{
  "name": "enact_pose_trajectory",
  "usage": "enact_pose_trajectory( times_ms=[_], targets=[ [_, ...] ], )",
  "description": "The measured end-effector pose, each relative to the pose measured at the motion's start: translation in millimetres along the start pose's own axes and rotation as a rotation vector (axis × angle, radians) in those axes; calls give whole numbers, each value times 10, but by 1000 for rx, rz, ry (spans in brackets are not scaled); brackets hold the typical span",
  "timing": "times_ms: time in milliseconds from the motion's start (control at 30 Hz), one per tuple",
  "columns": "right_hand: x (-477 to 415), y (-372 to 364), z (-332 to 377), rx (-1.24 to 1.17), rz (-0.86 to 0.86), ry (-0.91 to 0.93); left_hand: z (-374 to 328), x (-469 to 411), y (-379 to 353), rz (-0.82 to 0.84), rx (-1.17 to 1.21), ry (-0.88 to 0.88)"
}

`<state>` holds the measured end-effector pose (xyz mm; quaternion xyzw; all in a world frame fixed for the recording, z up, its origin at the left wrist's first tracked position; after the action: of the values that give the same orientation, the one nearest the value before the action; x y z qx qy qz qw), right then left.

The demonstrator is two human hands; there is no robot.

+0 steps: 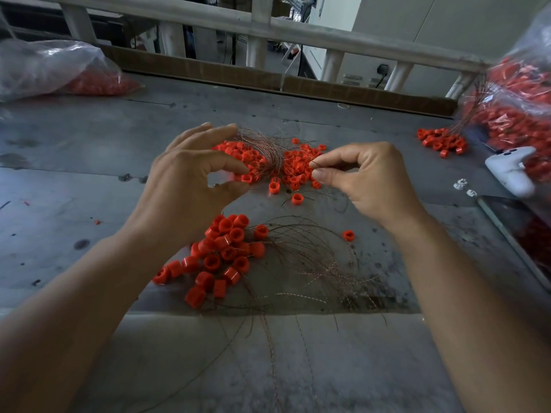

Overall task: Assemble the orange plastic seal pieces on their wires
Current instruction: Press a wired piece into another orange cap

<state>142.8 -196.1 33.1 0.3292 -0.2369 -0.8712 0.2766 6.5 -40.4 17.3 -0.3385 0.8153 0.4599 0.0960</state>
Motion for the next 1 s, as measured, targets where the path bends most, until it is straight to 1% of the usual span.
enact_pose_trajectory(
  times_ms=[233,433,533,633,700,833,900,933,1000],
  targets=[
    [8,-1,42,-106,96,15,4,1,-7,-7,-23,-33],
    [5,11,29,-101,129,17,46,-12,10,-36,-29,-26],
    [-5,21,-20,-8,107,-30,42,-3,-21,34,19,-30],
    [-3,-10,-37,138,98,-33,-6,38,-64,139,31,-120],
    [14,-42,20,180,79,45,-52,73,-87,195,-1,-187],
    [85,-167,249,258,54,396,-120,97,-92,216,-12,-249],
    [119,-241,296,261,67,525,-142,106,-90,207,-11,-289],
    [127,-270,300,261,77,547,-144,106,-89,206,-3,-298],
    [128,-303,290,255,107,526,-139,104,-87,209,17,-295]
  ],
)
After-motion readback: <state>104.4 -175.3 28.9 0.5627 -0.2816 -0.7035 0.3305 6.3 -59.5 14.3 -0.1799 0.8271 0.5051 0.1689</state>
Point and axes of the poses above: each hand's wrist, its own x-axis away from the middle knuckle, its own y-axis out of the back of the hand, z = x × y, the point moved 2 cm from there along -x, towards the middle knuckle, and after that the axes turned 4 degrees about y, right-handed, at the moved point
